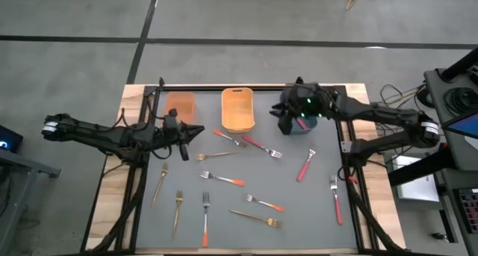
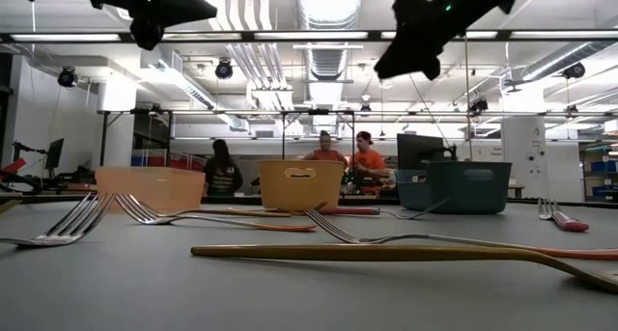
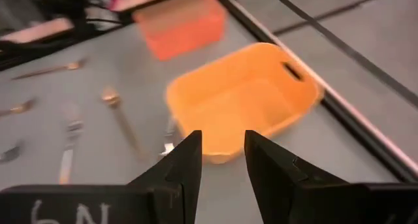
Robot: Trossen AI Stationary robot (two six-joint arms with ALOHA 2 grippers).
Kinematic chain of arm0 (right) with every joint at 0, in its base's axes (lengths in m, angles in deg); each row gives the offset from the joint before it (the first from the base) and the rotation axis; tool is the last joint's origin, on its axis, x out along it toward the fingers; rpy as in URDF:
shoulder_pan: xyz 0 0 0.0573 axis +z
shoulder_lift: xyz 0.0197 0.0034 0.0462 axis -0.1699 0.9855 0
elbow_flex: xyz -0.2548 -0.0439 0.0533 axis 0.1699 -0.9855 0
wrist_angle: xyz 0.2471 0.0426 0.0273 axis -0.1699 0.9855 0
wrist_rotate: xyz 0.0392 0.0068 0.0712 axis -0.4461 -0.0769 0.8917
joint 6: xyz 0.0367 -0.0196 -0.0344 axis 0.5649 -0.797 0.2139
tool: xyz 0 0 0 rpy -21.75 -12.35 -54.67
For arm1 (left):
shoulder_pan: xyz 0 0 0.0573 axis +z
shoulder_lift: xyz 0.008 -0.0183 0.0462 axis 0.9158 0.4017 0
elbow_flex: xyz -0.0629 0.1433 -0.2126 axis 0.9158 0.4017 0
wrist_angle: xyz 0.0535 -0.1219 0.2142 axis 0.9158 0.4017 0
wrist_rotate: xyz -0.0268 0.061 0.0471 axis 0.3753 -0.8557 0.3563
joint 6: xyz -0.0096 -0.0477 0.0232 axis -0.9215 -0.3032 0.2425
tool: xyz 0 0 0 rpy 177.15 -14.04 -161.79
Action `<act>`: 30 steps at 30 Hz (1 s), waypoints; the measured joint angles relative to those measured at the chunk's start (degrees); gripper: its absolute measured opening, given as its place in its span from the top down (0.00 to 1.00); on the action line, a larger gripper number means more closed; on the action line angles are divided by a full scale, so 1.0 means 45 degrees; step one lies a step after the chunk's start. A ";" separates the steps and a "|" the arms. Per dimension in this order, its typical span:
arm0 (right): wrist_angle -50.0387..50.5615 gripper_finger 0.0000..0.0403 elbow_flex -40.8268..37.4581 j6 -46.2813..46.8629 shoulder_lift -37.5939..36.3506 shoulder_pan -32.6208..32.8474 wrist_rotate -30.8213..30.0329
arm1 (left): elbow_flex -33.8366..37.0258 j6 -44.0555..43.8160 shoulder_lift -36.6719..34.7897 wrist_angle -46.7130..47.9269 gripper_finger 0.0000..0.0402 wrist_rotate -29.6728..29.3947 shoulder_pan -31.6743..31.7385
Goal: Sort silverware by color (type)
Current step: Put the gold fork into the orange bin
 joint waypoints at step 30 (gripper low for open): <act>-0.0821 0.74 -0.0870 -0.0969 0.0950 0.2847 -0.0347 | -0.0523 -0.1968 0.5911 0.2184 1.00 0.2587 0.0517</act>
